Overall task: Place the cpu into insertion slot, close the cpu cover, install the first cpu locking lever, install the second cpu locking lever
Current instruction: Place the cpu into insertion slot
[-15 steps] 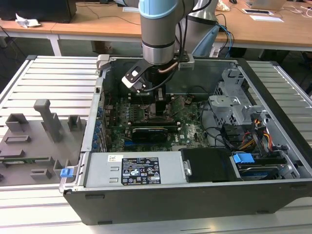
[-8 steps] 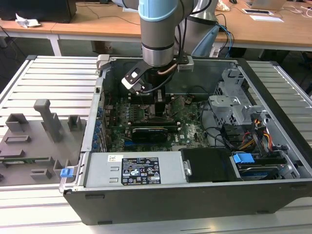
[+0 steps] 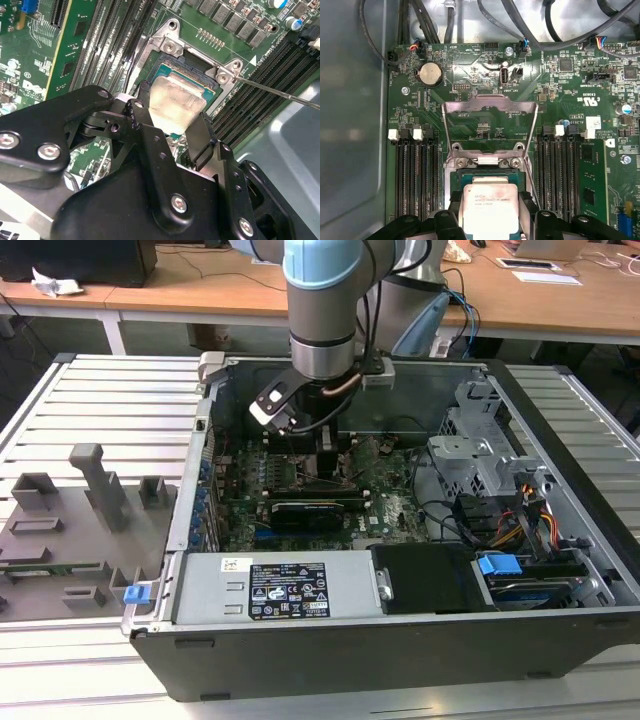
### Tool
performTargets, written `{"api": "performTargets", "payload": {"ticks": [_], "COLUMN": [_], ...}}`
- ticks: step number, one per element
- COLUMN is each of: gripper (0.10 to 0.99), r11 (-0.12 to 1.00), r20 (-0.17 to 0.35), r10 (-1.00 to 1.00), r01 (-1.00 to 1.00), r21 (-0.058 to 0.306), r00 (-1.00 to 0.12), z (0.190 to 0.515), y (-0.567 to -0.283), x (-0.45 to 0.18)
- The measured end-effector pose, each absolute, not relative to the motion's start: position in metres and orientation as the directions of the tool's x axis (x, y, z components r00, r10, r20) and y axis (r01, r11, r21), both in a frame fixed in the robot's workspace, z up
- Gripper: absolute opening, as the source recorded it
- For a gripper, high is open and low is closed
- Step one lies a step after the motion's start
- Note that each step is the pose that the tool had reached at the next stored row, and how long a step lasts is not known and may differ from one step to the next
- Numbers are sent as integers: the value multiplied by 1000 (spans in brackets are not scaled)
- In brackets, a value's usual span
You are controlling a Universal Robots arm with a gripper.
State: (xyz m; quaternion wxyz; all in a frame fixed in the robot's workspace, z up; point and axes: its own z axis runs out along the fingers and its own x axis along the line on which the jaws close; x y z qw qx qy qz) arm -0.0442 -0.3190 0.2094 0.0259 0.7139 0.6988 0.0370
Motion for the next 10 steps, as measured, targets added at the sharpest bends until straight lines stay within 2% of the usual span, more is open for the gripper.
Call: {"api": "performTargets", "payload": {"ticks": [10], "gripper": [529], "r11": [-28], "r20": [17], "r10": [1000], "r01": [996], "r21": [89], "r00": [27], "z": [203], "y": [-318], "x": [-44]}}
